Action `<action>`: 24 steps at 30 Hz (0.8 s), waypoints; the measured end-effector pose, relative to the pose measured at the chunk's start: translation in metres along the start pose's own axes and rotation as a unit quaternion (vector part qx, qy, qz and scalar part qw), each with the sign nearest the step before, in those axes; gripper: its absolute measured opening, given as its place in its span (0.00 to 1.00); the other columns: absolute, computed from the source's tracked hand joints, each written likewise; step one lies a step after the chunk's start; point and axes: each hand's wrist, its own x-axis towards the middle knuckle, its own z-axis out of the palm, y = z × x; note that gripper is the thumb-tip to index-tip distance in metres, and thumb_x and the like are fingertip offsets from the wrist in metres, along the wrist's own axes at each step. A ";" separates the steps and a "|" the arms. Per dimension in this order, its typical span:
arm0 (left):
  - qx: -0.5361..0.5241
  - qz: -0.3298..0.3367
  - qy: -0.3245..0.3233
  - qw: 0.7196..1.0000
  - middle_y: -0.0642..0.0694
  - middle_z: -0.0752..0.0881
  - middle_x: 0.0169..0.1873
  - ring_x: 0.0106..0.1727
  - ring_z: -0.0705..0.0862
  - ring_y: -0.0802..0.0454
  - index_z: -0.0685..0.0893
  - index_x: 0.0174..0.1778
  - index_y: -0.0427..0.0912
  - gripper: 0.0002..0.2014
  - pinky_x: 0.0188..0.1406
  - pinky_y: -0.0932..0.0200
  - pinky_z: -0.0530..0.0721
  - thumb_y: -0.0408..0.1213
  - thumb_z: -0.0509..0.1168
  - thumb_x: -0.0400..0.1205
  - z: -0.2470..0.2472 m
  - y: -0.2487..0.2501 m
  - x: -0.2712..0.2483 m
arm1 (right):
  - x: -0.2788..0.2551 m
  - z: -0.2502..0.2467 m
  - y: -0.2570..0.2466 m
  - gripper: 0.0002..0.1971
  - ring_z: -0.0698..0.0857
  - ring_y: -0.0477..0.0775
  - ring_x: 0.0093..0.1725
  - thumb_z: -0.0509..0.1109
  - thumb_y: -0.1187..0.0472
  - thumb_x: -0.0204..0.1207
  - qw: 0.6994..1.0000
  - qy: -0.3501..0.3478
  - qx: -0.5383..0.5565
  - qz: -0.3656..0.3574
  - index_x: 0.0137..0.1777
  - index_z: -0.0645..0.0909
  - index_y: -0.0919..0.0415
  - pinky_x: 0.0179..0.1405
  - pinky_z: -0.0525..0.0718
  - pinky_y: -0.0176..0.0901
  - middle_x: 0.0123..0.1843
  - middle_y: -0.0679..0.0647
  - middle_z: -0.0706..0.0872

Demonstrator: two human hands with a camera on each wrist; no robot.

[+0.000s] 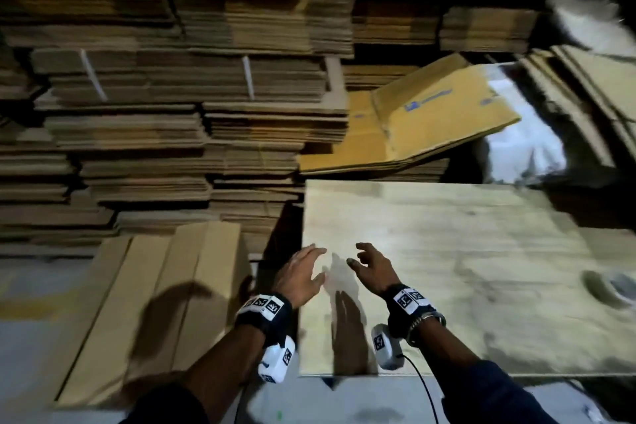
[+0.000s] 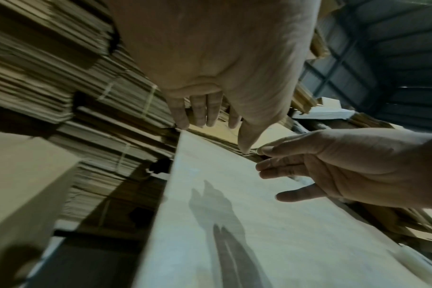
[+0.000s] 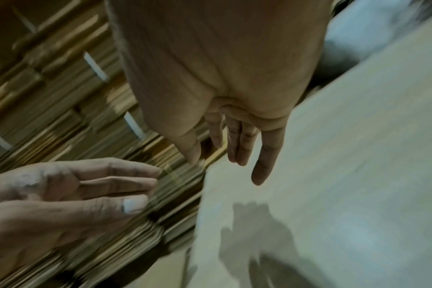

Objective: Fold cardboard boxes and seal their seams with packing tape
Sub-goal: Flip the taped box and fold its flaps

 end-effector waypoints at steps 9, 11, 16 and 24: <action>0.007 0.039 -0.021 0.999 0.50 0.65 0.89 0.89 0.62 0.51 0.71 0.85 0.54 0.27 0.84 0.58 0.62 0.49 0.66 0.89 0.110 0.278 0.072 | -0.027 -0.305 0.139 0.21 0.89 0.61 0.59 0.74 0.54 0.84 0.999 0.048 0.000 0.010 0.74 0.78 0.58 0.60 0.83 0.47 0.60 0.60 0.92; 0.011 0.040 -0.030 0.999 0.49 0.67 0.88 0.89 0.62 0.50 0.72 0.85 0.52 0.27 0.83 0.58 0.62 0.48 0.67 0.89 0.128 0.323 0.088 | -0.029 -0.350 0.162 0.20 0.89 0.61 0.58 0.74 0.54 0.84 0.998 0.058 -0.008 0.004 0.73 0.80 0.59 0.56 0.82 0.45 0.57 0.59 0.93; 0.013 0.060 -0.050 0.997 0.45 0.71 0.85 0.86 0.68 0.47 0.74 0.83 0.46 0.27 0.79 0.60 0.63 0.47 0.69 0.89 0.170 0.423 0.118 | -0.040 -0.443 0.228 0.19 0.87 0.58 0.52 0.74 0.53 0.84 0.997 0.071 -0.018 0.024 0.71 0.81 0.57 0.50 0.81 0.44 0.59 0.58 0.93; 0.002 0.131 -0.077 0.988 0.45 0.75 0.82 0.83 0.72 0.45 0.76 0.82 0.45 0.26 0.78 0.57 0.66 0.46 0.70 0.88 0.249 0.551 0.176 | -0.055 -0.549 0.324 0.18 0.87 0.59 0.46 0.75 0.54 0.82 0.990 0.119 0.003 0.079 0.69 0.82 0.58 0.53 0.89 0.57 0.54 0.61 0.92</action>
